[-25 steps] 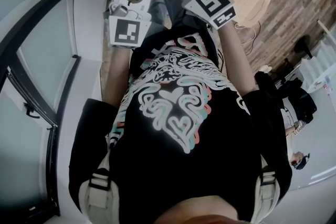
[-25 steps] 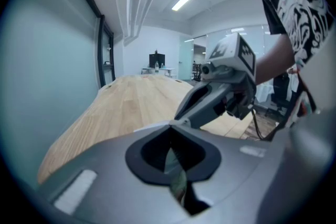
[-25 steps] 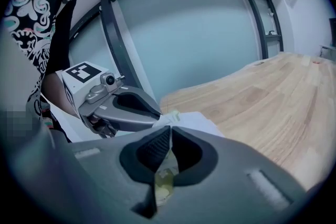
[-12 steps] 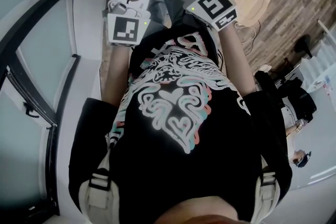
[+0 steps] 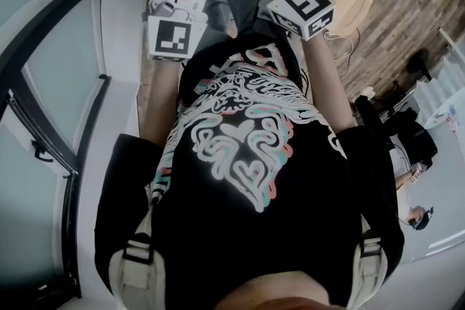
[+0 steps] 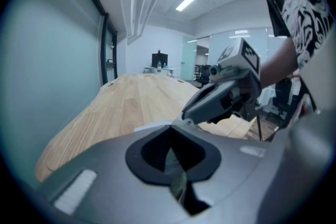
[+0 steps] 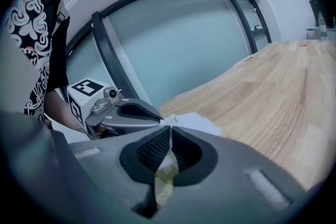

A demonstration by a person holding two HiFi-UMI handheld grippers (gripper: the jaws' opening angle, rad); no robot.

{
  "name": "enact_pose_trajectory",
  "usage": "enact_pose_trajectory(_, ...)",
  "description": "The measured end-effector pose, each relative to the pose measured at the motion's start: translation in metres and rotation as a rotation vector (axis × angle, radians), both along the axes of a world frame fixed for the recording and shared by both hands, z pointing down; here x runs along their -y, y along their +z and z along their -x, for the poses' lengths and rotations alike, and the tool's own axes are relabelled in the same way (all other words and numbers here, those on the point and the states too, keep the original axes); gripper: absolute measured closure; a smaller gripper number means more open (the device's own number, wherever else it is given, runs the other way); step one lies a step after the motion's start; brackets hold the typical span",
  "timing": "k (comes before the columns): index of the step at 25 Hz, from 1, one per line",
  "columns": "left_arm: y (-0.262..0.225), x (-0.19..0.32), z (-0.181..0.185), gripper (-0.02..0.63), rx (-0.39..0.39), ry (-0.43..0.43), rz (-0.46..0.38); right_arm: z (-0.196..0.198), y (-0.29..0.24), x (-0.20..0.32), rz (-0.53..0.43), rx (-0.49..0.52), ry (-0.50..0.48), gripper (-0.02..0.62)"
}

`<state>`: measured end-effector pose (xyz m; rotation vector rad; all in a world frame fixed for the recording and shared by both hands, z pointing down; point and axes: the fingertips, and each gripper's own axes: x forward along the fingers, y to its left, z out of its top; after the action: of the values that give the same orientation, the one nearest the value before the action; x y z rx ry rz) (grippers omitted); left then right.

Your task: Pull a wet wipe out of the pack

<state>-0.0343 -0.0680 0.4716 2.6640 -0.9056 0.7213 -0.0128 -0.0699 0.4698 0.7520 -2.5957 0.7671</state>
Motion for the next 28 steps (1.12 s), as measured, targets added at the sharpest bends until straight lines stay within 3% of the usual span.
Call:
enact_pose_trajectory(7, -0.001, 0.0, -0.003, 0.617, 0.014, 0.088, -0.074, -0.005, -0.003, 0.004, -0.001, 0.017, 0.051, 0.588)
enact_pose_trajectory(18, -0.009, 0.001, 0.003, 0.617, -0.01, 0.001, -0.014, -0.013, -0.006, 0.001, 0.001, 0.018, 0.089, 0.588)
enact_pose_trajectory(28, -0.015, 0.002, 0.0, 0.617, -0.018, 0.007, -0.022, -0.021, -0.011, 0.001, -0.006, 0.013, 0.111, 0.588)
